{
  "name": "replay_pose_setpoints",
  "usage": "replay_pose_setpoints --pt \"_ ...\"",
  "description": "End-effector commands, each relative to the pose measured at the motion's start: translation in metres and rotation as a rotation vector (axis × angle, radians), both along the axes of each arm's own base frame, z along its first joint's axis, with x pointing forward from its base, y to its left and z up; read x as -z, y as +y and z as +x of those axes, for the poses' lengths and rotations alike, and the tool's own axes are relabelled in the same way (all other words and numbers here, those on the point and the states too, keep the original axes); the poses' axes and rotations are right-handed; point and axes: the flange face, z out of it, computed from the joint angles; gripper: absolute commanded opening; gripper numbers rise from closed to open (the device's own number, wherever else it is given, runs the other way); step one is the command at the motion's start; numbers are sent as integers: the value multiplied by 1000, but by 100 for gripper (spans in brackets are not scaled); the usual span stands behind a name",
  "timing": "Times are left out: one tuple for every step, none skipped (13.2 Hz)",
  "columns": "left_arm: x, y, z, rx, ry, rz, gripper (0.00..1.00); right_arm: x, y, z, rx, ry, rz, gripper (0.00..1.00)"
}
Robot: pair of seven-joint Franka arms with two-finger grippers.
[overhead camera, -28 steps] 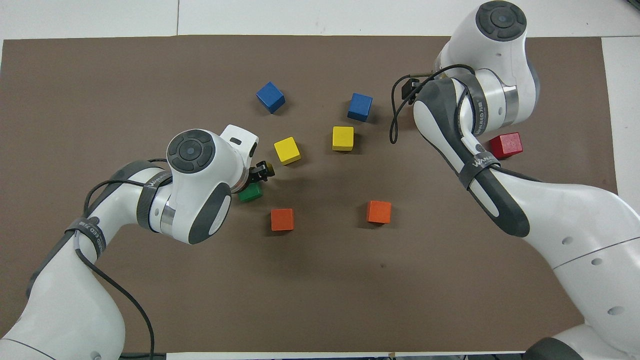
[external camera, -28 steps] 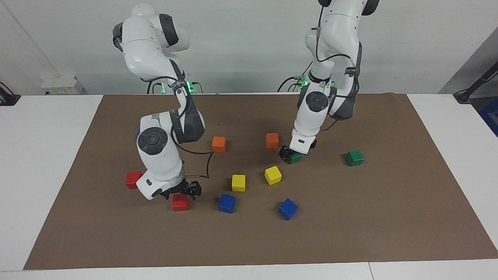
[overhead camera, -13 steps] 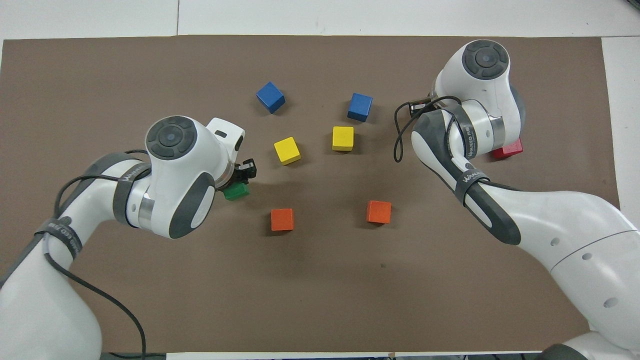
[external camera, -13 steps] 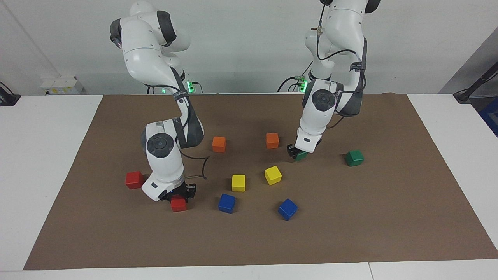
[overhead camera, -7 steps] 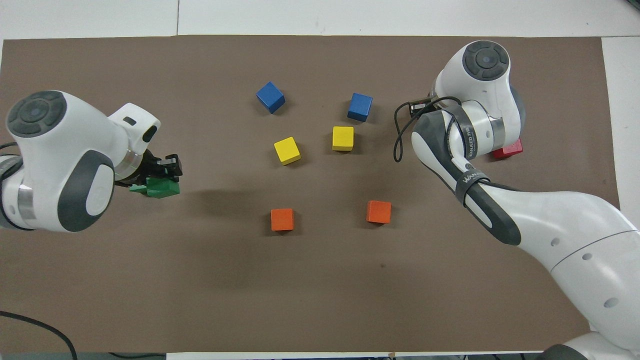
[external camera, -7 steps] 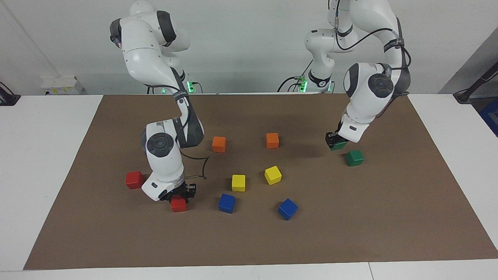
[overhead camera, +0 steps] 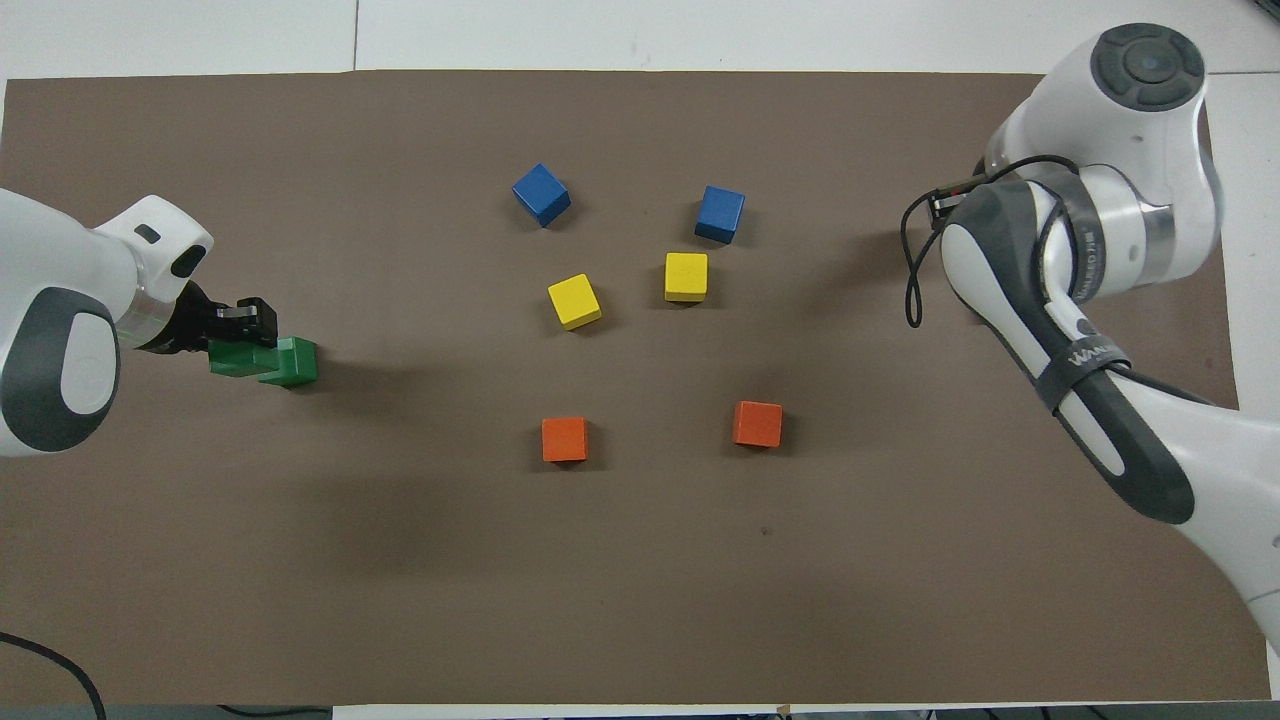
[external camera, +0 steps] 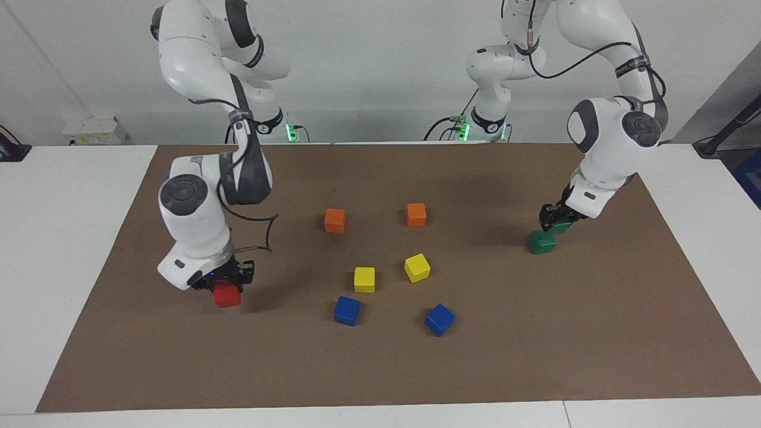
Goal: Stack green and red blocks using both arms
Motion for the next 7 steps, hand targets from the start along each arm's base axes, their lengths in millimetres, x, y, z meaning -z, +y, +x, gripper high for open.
replay_pose_setpoints --pt "14 11 6 11 -17 -4 0 -2 -31 -41 -18 32 -4 0" --pt "16 11 6 11 -16 -4 0 -2 -40 -47 -7 39 -4 0" --pt "16 11 6 14 -17 -5 0 -1 -45 -50 -13 34 19 0" --pt "18 11 6 12 -16 -5 0 6 -63 -56 -38 32 46 0" --pt "20 10 6 15 -19 -5 0 14 -78 -63 -62 17 60 0" --pt "21 8 7 18 -19 -5 0 16 -81 -68 -76 11 63 0" --pt "22 6 7 21 -19 -5 0 16 -81 -68 -80 10 61 0"
